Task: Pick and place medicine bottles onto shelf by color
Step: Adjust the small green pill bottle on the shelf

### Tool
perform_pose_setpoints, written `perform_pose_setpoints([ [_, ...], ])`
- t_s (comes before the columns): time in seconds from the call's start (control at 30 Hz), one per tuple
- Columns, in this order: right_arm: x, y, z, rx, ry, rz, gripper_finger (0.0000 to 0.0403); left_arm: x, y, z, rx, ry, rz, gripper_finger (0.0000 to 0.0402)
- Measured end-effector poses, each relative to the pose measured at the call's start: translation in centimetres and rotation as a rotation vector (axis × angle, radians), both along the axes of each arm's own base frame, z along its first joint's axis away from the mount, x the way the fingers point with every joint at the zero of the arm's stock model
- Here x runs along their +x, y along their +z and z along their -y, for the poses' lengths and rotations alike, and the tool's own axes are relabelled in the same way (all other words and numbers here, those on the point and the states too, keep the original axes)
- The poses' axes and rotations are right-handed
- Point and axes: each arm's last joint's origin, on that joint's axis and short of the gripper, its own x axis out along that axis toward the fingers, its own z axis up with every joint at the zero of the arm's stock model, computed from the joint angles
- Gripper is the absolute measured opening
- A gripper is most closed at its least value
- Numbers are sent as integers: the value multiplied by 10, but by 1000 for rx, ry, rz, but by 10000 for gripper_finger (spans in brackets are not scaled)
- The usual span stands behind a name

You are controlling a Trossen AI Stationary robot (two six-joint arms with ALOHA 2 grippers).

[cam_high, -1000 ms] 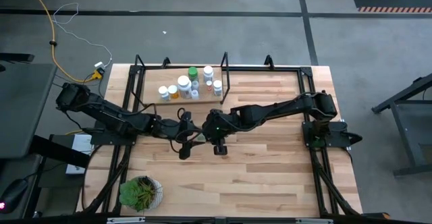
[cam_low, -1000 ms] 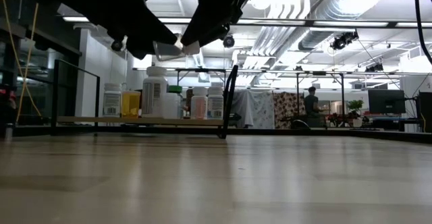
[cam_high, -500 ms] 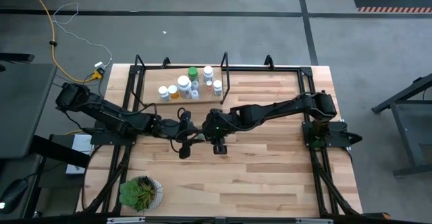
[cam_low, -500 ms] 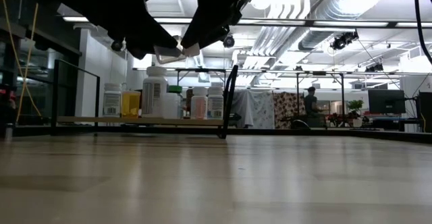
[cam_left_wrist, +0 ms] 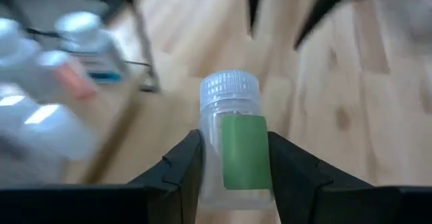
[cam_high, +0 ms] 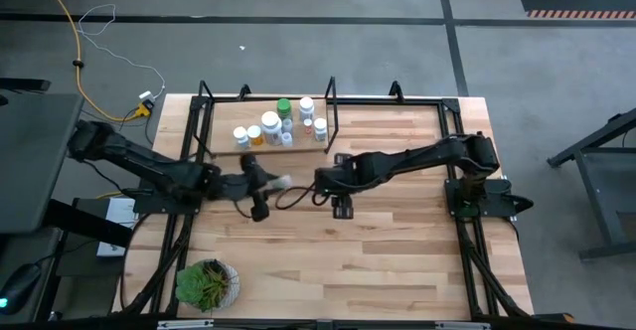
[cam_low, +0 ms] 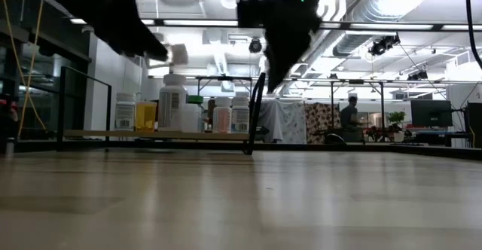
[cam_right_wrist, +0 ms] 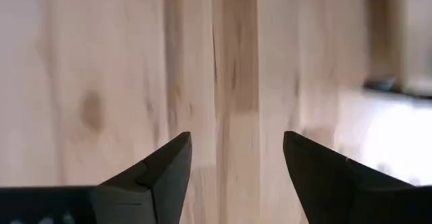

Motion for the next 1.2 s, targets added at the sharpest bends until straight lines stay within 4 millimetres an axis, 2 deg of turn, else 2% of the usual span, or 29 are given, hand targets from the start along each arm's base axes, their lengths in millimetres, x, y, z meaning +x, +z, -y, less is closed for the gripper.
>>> perform_pose_setpoints([
  [0.17,-20,-47,1,14,-29,-33,226,-20,3,3,65,109,170,126],
  [0.23,-26,-62,1,46,-32,17,227,-25,3,3,72,130,262,126],
  [0.33,-27,-69,0,107,-12,197,227,-29,-3,2,83,151,407,126],
  [0.43,-24,-66,-1,150,18,456,227,-37,-14,0,80,177,555,126],
  [0.53,-18,-56,-2,179,57,800,227,-47,-29,-3,71,182,659,126],
  [0.63,-16,-44,2,192,68,1119,227,-57,-36,-4,72,140,747,126],
  [0.73,-18,-32,13,227,19,1305,227,-60,-36,-3,85,59,797,127],
  [0.8,-18,-25,21,270,-22,1368,227,-60,-34,-2,91,11,824,127],
  [0.93,-12,-17,29,338,-40,1384,227,-53,-30,0,98,-53,834,127],
  [1.2,-10,-12,15,359,-7,1392,227,-27,-21,6,95,-70,842,127],
])
